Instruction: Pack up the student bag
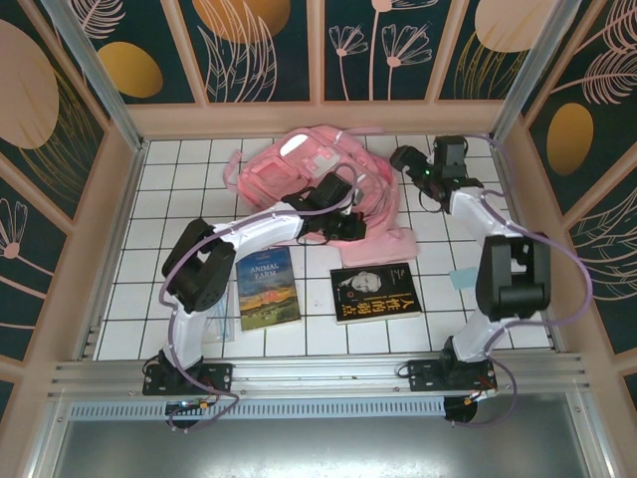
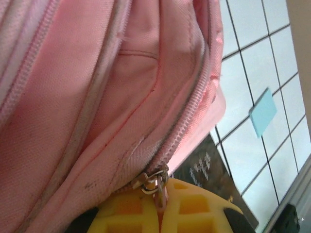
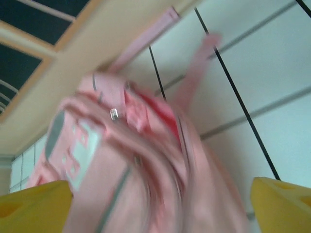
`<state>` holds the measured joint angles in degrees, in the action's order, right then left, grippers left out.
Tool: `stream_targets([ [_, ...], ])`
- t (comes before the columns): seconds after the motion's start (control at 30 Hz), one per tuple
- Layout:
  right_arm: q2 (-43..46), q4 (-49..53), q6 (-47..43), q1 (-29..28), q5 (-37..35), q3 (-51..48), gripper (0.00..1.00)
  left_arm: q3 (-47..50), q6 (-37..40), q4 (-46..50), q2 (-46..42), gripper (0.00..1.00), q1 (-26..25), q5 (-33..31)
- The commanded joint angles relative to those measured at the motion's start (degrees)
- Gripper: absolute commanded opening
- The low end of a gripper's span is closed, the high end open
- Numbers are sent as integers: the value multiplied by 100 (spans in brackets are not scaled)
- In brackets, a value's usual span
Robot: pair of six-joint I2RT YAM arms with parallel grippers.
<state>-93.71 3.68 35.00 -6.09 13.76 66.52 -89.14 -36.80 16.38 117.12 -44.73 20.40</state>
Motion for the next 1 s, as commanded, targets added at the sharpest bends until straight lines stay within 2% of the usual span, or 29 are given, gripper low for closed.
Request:
stream_targets([
  [0.0,725,405,467,-2,489,-674,99,-445,-197,-634,79,0,52,-90],
  [0.13,1043,-561,1234,-51,1262,-1700,99,-342,-158,-696,-59,0,37,45],
  [0.27,662,-1594,1706,-356,1526,-2076,98,72,-178,-789,-367,0,-1,125],
  [0.33,343,-2093,1869,-540,1633,-2057,93,246,-204,-837,-471,0,-14,210],
  [0.37,181,-2305,1940,-622,1656,-2016,86,318,-218,-856,-515,0,-10,254],
  [0.4,21,-2450,1979,-678,1679,-1937,74,383,-221,-856,-546,0,-22,279],
  [0.43,-90,-2526,2029,-690,1698,-1873,58,426,-208,-829,-567,0,-27,284],
  [0.53,-198,-2765,2181,-612,1643,-1810,0,633,-103,-590,-693,0,-18,-77],
  [0.63,-26,-2681,2210,-479,1536,-1740,0,993,-79,-366,-871,0,74,-576],
  [0.8,385,-2171,2127,-252,1313,-1563,0,2023,-369,-645,-1323,0,540,-860],
  [0.97,494,-1970,2116,-143,1414,-1520,0,2435,-304,-722,-1681,0,938,-1442],
])
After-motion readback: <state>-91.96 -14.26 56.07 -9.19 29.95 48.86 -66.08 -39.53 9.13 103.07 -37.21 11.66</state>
